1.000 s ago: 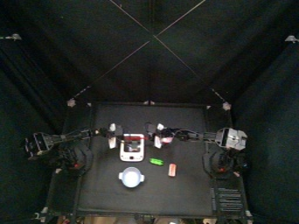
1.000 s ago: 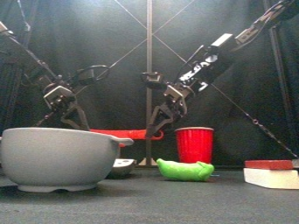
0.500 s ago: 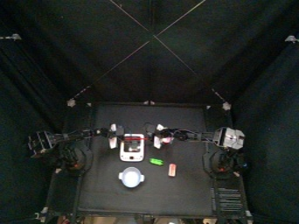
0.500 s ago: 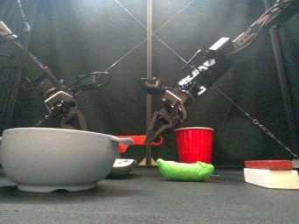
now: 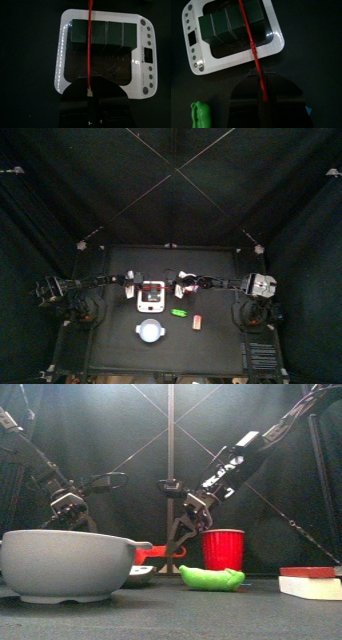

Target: Cut sushi roll

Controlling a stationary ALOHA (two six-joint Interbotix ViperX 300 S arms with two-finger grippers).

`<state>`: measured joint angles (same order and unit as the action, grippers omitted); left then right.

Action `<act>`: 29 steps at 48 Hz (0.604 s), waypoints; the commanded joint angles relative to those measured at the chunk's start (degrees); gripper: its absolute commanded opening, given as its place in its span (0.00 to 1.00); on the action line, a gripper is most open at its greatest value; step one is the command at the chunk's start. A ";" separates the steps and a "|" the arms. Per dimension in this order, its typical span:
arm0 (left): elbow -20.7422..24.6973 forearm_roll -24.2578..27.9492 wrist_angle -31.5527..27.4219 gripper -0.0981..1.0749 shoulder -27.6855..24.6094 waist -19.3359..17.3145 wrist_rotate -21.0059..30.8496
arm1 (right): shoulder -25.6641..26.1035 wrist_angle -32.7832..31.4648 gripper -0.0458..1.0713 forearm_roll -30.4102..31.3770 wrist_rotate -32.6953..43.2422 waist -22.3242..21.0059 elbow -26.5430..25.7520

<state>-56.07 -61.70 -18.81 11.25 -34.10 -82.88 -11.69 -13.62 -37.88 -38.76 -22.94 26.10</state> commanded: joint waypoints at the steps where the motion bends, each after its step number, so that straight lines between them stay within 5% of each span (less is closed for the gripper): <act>1: 0.26 0.09 0.00 0.37 -0.09 -0.35 0.09 | 0.79 0.00 0.27 0.00 0.53 -0.62 -0.70; 29: 2.99 0.35 1.49 0.36 -2.64 -0.70 0.00 | 0.26 0.35 0.27 -0.62 0.70 -2.11 -2.55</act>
<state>-54.32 -61.26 -17.49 9.14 -34.45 -83.14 -12.48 -13.80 -38.06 -38.58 -23.82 24.79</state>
